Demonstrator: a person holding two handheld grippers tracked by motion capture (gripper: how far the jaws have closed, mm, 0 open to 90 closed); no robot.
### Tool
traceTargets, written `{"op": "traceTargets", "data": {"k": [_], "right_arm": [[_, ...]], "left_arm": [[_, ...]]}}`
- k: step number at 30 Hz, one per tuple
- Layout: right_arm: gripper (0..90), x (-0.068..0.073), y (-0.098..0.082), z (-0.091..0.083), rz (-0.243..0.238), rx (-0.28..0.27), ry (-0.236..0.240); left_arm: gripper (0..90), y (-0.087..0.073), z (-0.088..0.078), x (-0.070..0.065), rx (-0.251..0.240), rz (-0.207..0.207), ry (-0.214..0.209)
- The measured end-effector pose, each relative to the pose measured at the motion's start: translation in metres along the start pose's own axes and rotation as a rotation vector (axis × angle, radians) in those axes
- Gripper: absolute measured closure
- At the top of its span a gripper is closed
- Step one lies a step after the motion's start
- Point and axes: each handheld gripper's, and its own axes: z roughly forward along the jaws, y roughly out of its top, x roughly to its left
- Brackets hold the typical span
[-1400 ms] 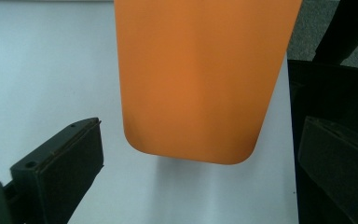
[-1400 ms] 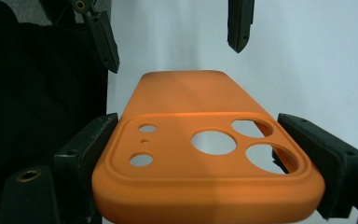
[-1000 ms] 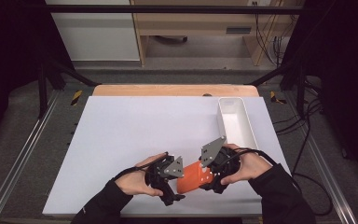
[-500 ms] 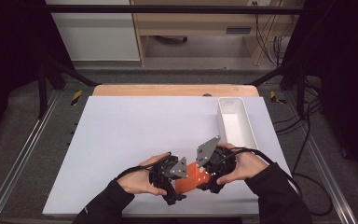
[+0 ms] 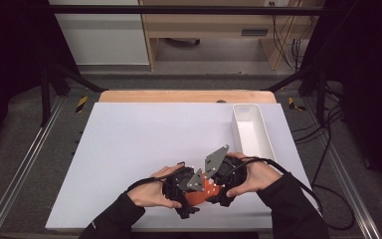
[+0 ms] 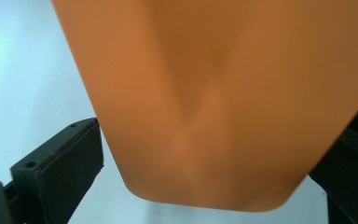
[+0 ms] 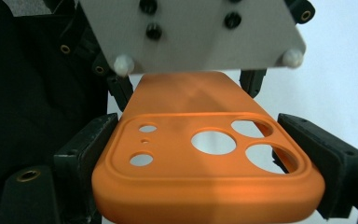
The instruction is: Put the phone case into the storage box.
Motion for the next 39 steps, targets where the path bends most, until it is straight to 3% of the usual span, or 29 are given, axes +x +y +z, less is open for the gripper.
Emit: {"op": "traceTargets", "data": {"k": [14,20,26,27,37,39], "right_arm": [[16.0,0.0028,0.0059,0.0010,-0.027,0.011,-0.003],[16.0,0.0043,0.0081,0.0008,-0.036,0.016,-0.005],[15.9,0.0050,0.0091,0.0006,-0.039,0.014,-0.009],[16.0,0.0050,0.0093,0.0006,-0.045,0.012,-0.010],[15.7,0.0056,0.0096,0.0003,-0.049,0.013,-0.020],[15.4,0.0052,0.0095,0.0001,-0.048,0.012,-0.026]], "left_arm": [[3.2,0.0023,0.0006,-0.0015,0.035,0.035,0.007],[7.4,0.0024,0.0007,-0.0031,0.021,0.027,0.010],[11.9,0.0025,0.0005,-0.0039,0.027,0.040,0.017],[13.7,0.0028,-0.0003,-0.0029,0.038,0.058,0.021],[14.6,0.0030,-0.0006,-0.0020,0.038,0.056,0.030],[14.8,0.0026,-0.0003,-0.0019,0.020,0.047,0.033]]}}
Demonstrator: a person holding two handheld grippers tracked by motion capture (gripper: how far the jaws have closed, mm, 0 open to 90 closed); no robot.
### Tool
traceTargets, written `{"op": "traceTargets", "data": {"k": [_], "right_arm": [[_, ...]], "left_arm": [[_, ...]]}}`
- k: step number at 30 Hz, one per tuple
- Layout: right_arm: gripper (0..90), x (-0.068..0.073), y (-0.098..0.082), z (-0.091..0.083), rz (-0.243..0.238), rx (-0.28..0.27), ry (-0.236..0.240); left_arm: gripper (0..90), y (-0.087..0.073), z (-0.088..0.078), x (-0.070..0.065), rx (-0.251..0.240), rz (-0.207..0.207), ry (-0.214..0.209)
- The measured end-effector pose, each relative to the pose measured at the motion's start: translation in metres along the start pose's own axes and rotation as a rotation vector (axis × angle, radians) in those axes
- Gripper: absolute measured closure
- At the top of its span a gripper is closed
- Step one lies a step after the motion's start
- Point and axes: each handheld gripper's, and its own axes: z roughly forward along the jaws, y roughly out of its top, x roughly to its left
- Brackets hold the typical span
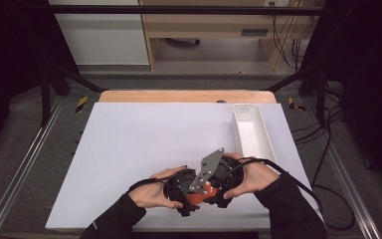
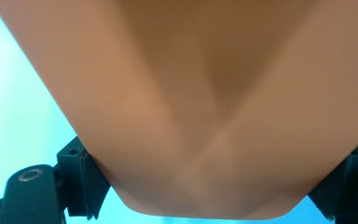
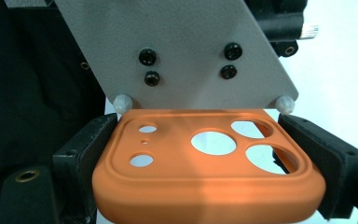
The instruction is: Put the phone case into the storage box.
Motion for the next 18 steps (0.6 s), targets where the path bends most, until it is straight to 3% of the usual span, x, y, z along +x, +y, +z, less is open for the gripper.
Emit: {"op": "traceTargets", "data": {"k": [18], "right_arm": [[9.3,-0.0013,-0.0022,-0.0052,-0.011,-0.043,-0.051]], "left_arm": [[15.2,-0.0020,-0.0032,0.0029,-0.037,-0.003,0.031]]}}
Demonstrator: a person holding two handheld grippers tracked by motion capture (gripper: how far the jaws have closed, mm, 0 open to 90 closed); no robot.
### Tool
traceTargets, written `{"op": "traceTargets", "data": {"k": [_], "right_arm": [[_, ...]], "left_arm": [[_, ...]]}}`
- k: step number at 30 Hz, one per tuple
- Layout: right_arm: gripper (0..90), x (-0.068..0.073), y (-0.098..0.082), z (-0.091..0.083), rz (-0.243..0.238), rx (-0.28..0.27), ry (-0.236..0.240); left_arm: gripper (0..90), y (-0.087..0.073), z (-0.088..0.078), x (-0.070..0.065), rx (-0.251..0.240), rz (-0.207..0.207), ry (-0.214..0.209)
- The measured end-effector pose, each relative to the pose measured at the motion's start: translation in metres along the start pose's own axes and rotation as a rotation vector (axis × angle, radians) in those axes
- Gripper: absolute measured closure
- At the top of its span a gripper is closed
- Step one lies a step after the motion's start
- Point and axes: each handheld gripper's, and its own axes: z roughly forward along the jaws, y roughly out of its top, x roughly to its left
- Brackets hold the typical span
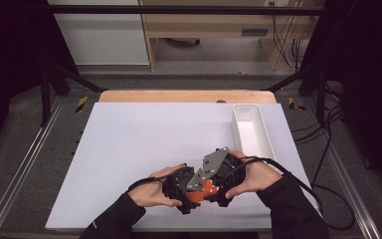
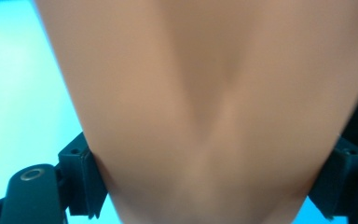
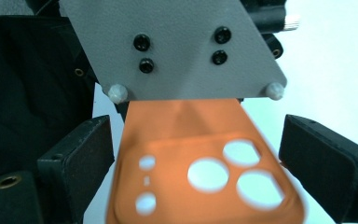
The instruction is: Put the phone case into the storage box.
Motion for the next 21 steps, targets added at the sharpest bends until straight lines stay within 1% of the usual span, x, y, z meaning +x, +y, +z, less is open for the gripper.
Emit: {"op": "traceTargets", "data": {"k": [1,3,4,5,7,8,9,12,13,15,21], "right_arm": [[8.8,0.000,0.000,0.000,-0.004,0.001,-0.003],[8.2,0.000,-0.001,-0.002,-0.007,-0.001,-0.011],[7.7,0.000,-0.002,-0.004,-0.005,0.000,-0.021],[7.7,0.000,-0.002,-0.004,-0.005,0.000,-0.021],[7.5,-0.001,-0.003,-0.006,0.000,-0.005,-0.034],[7.4,-0.002,-0.004,-0.010,0.005,-0.017,-0.046],[7.4,-0.002,-0.004,-0.010,0.005,-0.017,-0.046],[7.1,-0.003,-0.007,-0.017,0.015,-0.048,-0.069],[6.8,-0.004,-0.008,-0.019,0.018,-0.059,-0.073],[6.4,-0.004,-0.011,-0.024,0.024,-0.077,-0.087],[5.7,-0.004,-0.028,-0.040,0.060,-0.160,-0.112]], "left_arm": [[15.3,0.000,0.000,0.000,0.005,0.007,0.006],[15.4,-0.001,0.000,0.000,0.002,0.008,0.018],[15.4,-0.001,0.000,0.001,-0.002,0.006,0.033],[15.5,-0.001,0.000,0.001,-0.002,0.006,0.033],[15.5,-0.002,0.000,0.002,0.001,-0.004,0.035],[15.5,-0.003,0.000,0.003,0.002,-0.008,0.040],[15.5,-0.003,0.000,0.003,0.002,-0.008,0.040],[15.5,-0.004,0.001,0.005,-0.005,-0.015,0.039],[15.5,-0.004,0.000,0.005,0.001,-0.008,0.039],[15.5,-0.005,0.000,0.005,-0.010,-0.016,0.037],[15.5,-0.008,-0.001,0.009,-0.038,-0.033,0.023]]}}
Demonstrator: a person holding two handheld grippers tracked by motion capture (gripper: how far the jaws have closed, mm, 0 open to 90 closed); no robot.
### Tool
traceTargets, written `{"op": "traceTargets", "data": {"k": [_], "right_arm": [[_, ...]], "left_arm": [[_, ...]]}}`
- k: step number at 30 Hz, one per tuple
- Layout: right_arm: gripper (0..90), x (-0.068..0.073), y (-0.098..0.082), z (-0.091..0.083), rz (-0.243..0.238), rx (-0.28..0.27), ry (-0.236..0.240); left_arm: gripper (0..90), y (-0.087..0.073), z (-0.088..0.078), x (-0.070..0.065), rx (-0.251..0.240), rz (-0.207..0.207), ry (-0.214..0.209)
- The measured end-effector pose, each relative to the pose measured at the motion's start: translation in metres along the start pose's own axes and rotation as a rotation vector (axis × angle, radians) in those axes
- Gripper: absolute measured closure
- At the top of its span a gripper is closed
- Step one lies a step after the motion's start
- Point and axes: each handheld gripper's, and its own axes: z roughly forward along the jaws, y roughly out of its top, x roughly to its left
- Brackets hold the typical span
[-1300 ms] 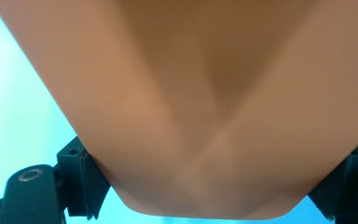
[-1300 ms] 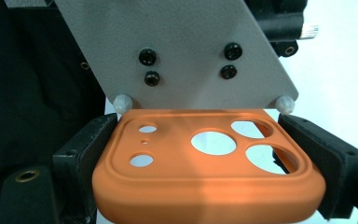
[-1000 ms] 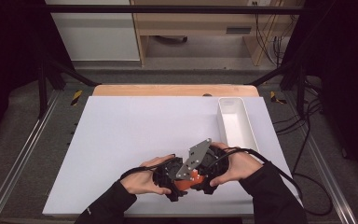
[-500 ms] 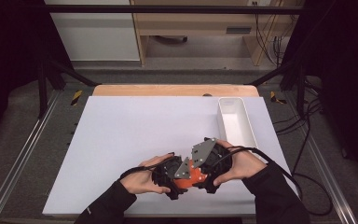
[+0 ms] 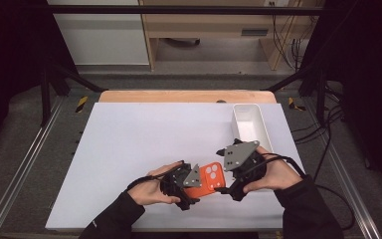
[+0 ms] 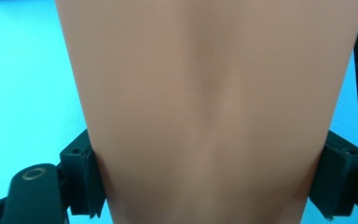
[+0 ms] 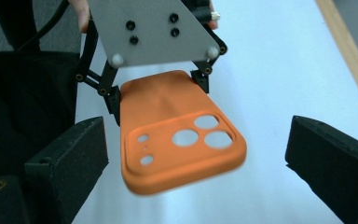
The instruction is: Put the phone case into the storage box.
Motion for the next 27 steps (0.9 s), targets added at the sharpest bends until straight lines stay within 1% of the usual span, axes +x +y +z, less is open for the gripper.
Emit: {"op": "traceTargets", "data": {"k": [3,6,8,9,10,12,13,14,15,18,23,27], "right_arm": [[5.3,-0.001,-0.009,-0.007,0.029,-0.029,-0.009],[5.1,-0.001,-0.018,-0.010,0.053,-0.051,-0.013],[5.1,-0.001,-0.024,-0.010,0.071,-0.060,-0.010],[5.0,0.000,-0.031,-0.008,0.083,-0.061,-0.007],[5.0,0.000,-0.031,-0.008,0.083,-0.061,-0.007],[4.9,0.000,-0.036,-0.007,0.099,-0.069,-0.006],[4.9,0.001,-0.041,-0.006,0.111,-0.083,-0.004],[4.9,0.001,-0.041,-0.006,0.111,-0.083,-0.004],[4.9,0.001,-0.046,-0.004,0.119,-0.099,0.000],[4.8,0.002,-0.050,-0.003,0.128,-0.109,0.003],[4.5,0.004,-0.060,0.002,0.151,-0.134,0.015],[4.5,0.005,-0.064,0.003,0.160,-0.145,0.016]], "left_arm": [[15.5,-0.001,-0.001,0.001,-0.013,-0.013,-0.009],[15.5,-0.002,-0.002,0.003,-0.019,-0.014,-0.018],[15.5,-0.002,-0.001,0.003,-0.030,-0.018,-0.021],[15.4,-0.002,-0.001,0.003,-0.042,-0.023,-0.020],[15.5,-0.002,-0.001,0.003,-0.042,-0.023,-0.020],[15.4,-0.002,-0.001,0.004,-0.058,-0.031,-0.028],[15.4,-0.003,-0.001,0.004,-0.065,-0.037,-0.032],[15.4,-0.003,-0.002,0.004,-0.073,-0.041,-0.034],[15.5,-0.003,-0.002,0.004,-0.080,-0.043,-0.035],[15.5,-0.003,-0.002,0.004,-0.102,-0.052,-0.046],[15.5,-0.003,0.000,0.004,-0.115,-0.060,-0.062],[15.4,-0.003,0.001,0.003,-0.128,-0.064,-0.068]]}}
